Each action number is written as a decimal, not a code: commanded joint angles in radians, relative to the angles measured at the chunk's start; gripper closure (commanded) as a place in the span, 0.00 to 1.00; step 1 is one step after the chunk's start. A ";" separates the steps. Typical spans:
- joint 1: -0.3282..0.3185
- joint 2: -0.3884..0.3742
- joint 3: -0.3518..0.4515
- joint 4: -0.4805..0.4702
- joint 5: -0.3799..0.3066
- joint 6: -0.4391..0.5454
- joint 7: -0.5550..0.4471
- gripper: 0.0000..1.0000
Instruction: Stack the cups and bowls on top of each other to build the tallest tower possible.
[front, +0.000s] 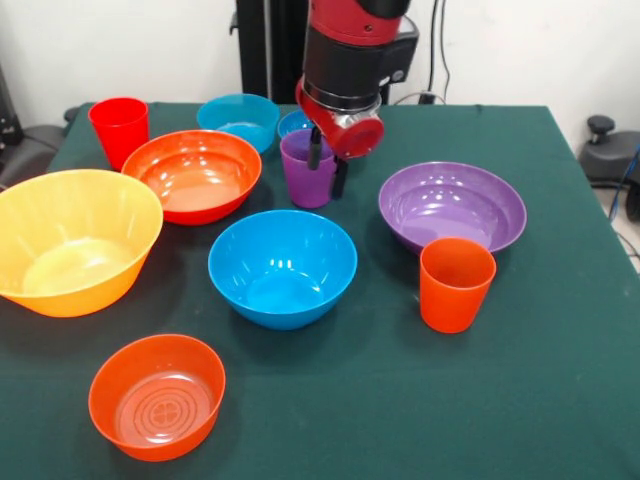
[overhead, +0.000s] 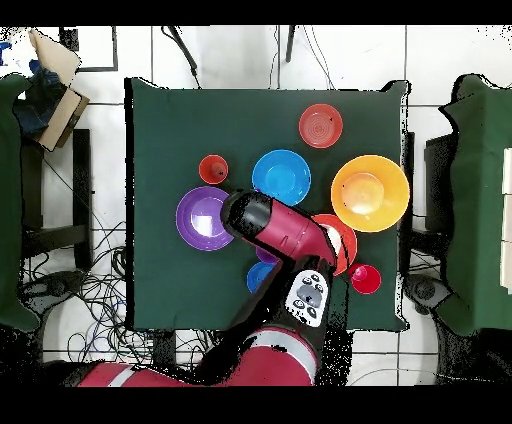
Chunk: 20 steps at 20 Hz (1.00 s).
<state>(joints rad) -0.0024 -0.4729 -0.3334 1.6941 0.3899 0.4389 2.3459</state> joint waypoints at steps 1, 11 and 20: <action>-0.046 -0.049 0.038 -0.020 -0.116 -0.009 -0.032 0.00; -0.087 -0.097 0.009 -0.148 -0.142 0.190 -0.018 0.00; -0.070 -0.080 0.049 -0.151 -0.122 0.187 0.046 0.00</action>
<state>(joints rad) -0.0868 -0.5830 -0.3809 1.5841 0.3081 0.5427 2.3459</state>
